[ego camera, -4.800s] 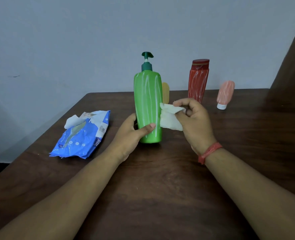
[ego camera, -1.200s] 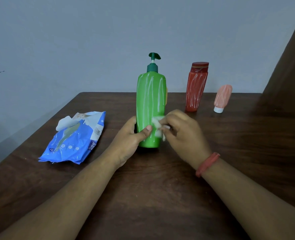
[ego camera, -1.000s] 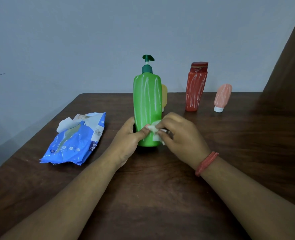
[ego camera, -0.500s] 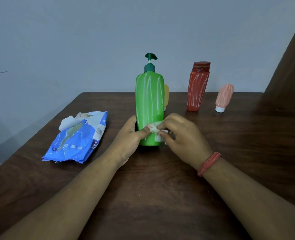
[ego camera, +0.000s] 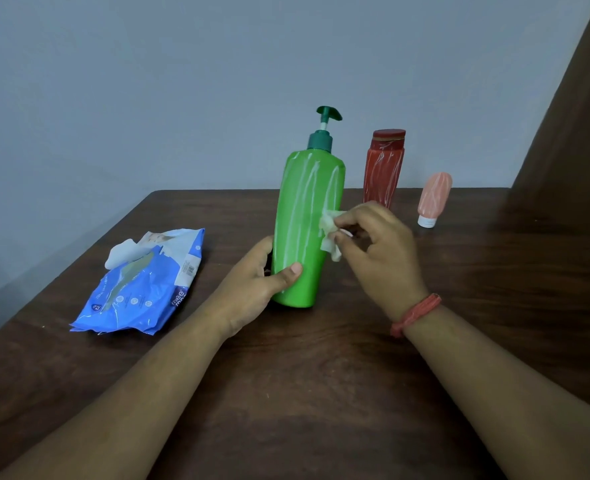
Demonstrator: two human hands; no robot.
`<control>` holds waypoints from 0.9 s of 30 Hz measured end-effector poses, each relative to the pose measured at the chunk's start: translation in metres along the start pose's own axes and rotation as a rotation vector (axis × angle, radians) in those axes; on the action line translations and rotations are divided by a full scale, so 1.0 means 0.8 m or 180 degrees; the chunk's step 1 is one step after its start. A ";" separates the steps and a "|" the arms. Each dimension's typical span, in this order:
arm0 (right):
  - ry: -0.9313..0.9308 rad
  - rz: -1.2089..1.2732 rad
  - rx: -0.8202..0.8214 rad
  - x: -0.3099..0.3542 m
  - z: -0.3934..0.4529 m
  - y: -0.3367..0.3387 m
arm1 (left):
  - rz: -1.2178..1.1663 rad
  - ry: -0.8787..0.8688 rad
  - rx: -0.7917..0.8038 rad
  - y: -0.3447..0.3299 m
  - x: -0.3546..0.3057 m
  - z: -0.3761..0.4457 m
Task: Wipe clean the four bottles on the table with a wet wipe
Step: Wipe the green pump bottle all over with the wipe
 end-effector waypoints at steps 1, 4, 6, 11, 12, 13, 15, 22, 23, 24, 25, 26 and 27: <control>0.0056 -0.0009 -0.0003 0.003 -0.001 0.000 | 0.0064 -0.0026 0.0020 -0.001 -0.002 -0.001; 0.0287 -0.0215 0.0136 0.010 -0.001 -0.001 | 0.0185 -0.0070 0.0068 -0.003 -0.005 -0.003; 0.0168 -0.0169 -0.0290 0.006 0.006 0.012 | 0.0284 -0.0104 0.0124 -0.005 -0.008 -0.004; 0.0533 -0.0446 -0.0116 0.015 0.002 0.009 | 0.0491 -0.0172 0.0092 -0.006 -0.013 -0.006; 0.0471 -0.0420 -0.0251 0.013 0.005 0.013 | 0.0503 -0.0173 0.0107 -0.007 -0.013 -0.006; 0.0382 -0.0359 -0.0442 0.011 0.007 0.020 | 0.0529 -0.0174 0.0126 -0.007 -0.014 -0.007; 0.0388 -0.0351 -0.0541 0.013 0.009 0.024 | 0.0597 -0.0195 0.0149 -0.007 -0.017 -0.008; 0.0375 -0.0481 -0.0764 0.018 0.013 0.037 | 0.0717 -0.0238 0.0223 -0.013 -0.024 -0.011; 0.0455 -0.0559 -0.0663 0.020 0.013 0.034 | 0.0729 -0.0255 0.0225 -0.013 -0.027 -0.012; 0.0533 -0.0622 -0.0570 0.023 0.013 0.031 | 0.0740 -0.0263 0.0230 -0.012 -0.028 -0.013; 0.0538 -0.0636 -0.0581 0.023 0.014 0.032 | 0.0757 -0.0265 0.0237 -0.013 -0.029 -0.014; 0.0466 -0.0603 -0.0700 0.022 0.016 0.036 | 0.0778 -0.0265 0.0241 -0.013 -0.029 -0.014; 0.0381 -0.0561 -0.0863 0.021 0.018 0.042 | 0.0803 -0.0264 0.0244 -0.013 -0.028 -0.014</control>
Point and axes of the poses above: each hand's wrist, its own z-axis towards the middle knuckle, its own y-axis out of the back of the hand, x = y × z, the point moved 5 cm from there along z, towards the middle knuckle, and after that the axes turned 1 degree about z, right-handed, at the moved point
